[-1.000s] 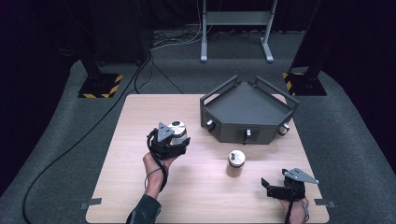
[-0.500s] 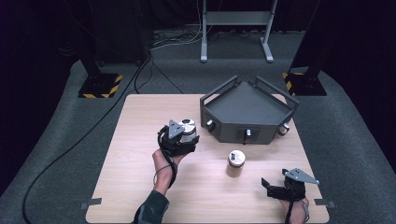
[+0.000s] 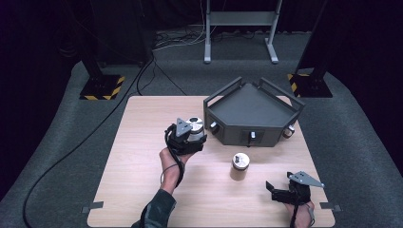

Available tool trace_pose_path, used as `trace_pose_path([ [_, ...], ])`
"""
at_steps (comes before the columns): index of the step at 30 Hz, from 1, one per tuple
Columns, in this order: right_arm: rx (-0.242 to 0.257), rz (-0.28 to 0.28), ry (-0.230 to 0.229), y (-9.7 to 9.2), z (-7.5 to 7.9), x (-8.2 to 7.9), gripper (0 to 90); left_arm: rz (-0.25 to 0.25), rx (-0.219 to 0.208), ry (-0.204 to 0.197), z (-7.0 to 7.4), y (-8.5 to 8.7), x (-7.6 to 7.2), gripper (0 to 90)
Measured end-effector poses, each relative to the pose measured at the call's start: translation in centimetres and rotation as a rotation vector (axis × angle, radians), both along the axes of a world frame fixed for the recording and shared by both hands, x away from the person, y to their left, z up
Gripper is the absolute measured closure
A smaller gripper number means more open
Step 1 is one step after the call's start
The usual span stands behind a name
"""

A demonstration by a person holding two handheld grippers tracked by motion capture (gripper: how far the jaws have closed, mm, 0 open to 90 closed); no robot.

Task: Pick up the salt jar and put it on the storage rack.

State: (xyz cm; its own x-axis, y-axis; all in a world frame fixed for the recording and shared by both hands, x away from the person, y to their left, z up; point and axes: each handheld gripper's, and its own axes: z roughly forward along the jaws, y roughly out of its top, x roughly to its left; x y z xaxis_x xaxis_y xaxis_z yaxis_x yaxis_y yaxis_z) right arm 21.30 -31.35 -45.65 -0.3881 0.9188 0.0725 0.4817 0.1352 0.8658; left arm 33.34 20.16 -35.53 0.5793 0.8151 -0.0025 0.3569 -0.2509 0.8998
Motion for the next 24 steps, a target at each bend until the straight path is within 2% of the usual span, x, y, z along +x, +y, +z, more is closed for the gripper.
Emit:
trace_pose_path([
  [13,0.003,0.003,0.0,-0.1,0.0,0.0,0.9,-0.016,-0.014,-0.016,1.2,-1.5,1.1,31.7],
  [24,0.002,0.006,0.0,-0.1,0.0,0.0,0.8,-0.018,-0.019,-0.011,1.8,-2.3,2.0,31.7],
])
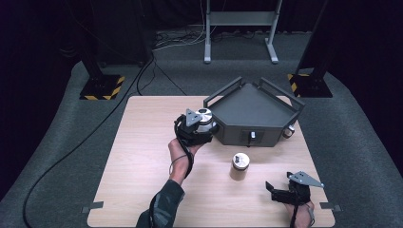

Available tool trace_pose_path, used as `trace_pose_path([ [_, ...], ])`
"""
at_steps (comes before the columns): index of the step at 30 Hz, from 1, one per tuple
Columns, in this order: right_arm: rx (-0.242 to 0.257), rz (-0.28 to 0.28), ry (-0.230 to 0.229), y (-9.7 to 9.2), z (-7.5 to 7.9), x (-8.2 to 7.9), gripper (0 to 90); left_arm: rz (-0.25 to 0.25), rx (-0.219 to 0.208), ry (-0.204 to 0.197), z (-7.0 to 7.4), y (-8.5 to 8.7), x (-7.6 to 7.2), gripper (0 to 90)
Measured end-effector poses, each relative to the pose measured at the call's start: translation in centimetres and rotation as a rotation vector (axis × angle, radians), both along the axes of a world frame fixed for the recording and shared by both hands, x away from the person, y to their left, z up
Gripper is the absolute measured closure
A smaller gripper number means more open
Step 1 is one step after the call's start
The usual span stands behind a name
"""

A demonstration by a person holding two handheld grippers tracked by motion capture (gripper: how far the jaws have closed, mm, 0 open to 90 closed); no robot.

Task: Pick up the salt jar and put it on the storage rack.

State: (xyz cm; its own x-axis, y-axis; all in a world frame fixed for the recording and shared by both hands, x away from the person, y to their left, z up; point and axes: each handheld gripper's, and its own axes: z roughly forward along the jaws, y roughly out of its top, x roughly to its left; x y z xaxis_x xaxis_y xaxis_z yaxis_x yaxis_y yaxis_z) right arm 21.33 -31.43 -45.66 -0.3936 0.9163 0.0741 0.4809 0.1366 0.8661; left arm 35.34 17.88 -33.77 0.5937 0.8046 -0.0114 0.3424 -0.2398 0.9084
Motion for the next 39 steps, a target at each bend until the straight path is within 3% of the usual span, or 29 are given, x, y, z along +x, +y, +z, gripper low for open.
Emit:
trace_pose_path([
  [29,0.007,0.007,0.003,-0.2,0.0,0.1,0.5,0.006,-0.003,0.006,1.6,-1.8,2.2,31.7],
  [39,0.006,0.007,0.004,-0.2,0.0,0.1,0.7,0.027,0.003,0.029,1.7,-2.5,3.5,31.7],
])
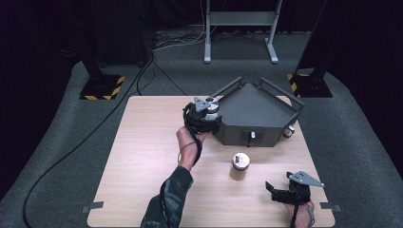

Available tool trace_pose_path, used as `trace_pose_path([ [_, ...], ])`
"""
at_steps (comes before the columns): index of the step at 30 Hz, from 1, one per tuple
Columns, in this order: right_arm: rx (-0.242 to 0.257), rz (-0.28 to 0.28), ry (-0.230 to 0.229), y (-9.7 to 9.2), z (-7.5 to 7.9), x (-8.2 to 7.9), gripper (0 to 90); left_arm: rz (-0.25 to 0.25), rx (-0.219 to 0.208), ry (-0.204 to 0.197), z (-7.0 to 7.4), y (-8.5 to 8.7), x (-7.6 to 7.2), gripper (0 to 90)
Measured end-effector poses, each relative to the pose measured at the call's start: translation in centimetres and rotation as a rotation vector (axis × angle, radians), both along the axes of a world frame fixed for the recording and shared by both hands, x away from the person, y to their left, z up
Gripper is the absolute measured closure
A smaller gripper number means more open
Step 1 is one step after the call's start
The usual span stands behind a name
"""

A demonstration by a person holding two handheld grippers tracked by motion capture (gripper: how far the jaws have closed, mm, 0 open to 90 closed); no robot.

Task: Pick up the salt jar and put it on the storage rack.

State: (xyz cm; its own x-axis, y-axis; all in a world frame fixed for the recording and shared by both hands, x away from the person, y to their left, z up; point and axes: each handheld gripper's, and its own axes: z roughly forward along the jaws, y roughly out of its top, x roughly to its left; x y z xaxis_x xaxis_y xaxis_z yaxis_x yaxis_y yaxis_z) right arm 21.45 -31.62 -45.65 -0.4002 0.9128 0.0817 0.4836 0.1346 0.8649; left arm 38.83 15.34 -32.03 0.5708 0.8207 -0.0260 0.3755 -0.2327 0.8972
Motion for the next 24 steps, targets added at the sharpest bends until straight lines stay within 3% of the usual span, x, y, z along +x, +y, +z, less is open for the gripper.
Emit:
trace_pose_path([
  [24,0.005,0.004,0.0,-0.1,0.0,0.0,0.8,0.02,-0.007,0.016,0.9,-1.7,2.0,31.7],
])
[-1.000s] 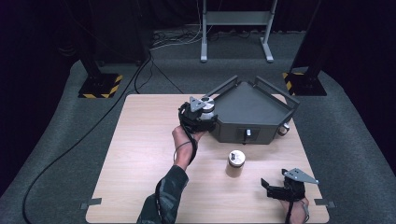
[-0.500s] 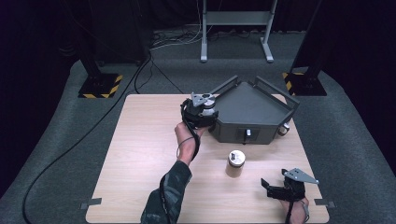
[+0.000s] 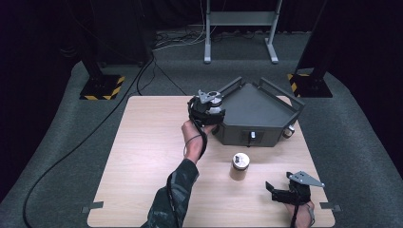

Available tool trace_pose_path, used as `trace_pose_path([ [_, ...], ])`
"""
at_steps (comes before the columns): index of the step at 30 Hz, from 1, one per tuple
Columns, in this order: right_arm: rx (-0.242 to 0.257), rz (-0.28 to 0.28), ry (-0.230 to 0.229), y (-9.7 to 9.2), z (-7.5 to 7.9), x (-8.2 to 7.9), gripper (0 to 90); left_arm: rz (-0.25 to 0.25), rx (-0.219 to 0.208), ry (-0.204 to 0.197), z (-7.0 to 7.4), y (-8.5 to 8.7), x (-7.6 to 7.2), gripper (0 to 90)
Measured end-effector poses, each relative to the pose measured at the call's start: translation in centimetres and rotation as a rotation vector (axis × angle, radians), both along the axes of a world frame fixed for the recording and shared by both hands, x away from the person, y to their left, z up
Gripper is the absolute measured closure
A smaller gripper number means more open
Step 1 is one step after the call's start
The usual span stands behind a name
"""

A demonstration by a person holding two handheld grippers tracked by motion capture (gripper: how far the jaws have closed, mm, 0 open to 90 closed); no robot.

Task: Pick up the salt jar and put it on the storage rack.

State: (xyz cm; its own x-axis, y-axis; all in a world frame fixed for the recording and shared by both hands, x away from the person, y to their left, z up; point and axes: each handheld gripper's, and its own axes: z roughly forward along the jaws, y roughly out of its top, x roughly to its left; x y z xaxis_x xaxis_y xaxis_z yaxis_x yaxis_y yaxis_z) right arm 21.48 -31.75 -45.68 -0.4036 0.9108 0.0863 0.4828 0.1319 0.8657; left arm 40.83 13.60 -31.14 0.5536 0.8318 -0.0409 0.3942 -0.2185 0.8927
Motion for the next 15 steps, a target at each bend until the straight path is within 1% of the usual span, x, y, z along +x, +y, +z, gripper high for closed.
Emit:
trace_pose_path([
  [6,0.001,0.002,0.0,0.0,0.0,0.0,0.8,-0.003,0.014,-0.001,0.2,-0.7,0.4,31.6],
  [12,0.002,0.001,-0.002,0.0,0.0,0.0,0.8,-0.003,0.018,0.006,0.0,-1.3,0.9,31.7],
  [15,0.002,0.001,-0.002,0.0,0.0,0.0,0.8,-0.002,0.014,0.011,0.0,-1.5,1.1,31.7],
])
